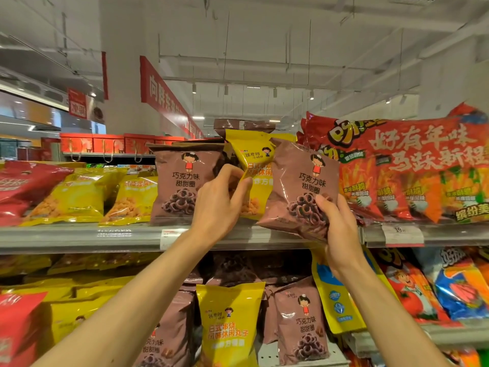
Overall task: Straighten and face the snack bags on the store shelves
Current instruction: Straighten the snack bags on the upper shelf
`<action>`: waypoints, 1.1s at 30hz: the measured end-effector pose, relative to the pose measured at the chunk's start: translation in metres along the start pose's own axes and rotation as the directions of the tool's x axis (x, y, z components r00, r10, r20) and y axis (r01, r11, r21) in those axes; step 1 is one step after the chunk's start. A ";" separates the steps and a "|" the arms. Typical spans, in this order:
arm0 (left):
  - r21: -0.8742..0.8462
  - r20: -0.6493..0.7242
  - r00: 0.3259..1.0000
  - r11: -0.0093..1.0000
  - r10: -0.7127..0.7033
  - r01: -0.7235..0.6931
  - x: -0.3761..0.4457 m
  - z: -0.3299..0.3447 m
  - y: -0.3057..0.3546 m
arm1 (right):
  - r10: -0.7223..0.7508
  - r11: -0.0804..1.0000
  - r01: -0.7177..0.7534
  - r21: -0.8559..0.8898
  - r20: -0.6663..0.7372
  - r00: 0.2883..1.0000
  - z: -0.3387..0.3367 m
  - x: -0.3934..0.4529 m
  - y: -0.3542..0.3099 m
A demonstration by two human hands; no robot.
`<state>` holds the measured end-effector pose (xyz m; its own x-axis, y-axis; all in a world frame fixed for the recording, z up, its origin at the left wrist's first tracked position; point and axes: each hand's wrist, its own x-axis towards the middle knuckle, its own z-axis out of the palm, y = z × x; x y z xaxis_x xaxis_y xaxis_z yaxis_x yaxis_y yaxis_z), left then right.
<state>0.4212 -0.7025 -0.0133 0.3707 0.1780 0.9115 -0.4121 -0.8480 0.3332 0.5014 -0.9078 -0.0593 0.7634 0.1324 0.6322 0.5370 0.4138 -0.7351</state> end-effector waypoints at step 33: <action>0.222 -0.259 0.966 0.974 0.006 0.053 -0.036 -0.109 -0.032 | -0.138 0.596 0.239 -0.766 0.196 0.971 0.068 0.027 0.008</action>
<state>0.3310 -0.6271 -0.0303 0.1402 0.2957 0.9449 -0.1964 -0.9271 0.3193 0.5019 -0.8396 -0.0311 0.5968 0.2482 0.7630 0.7780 -0.4119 -0.4745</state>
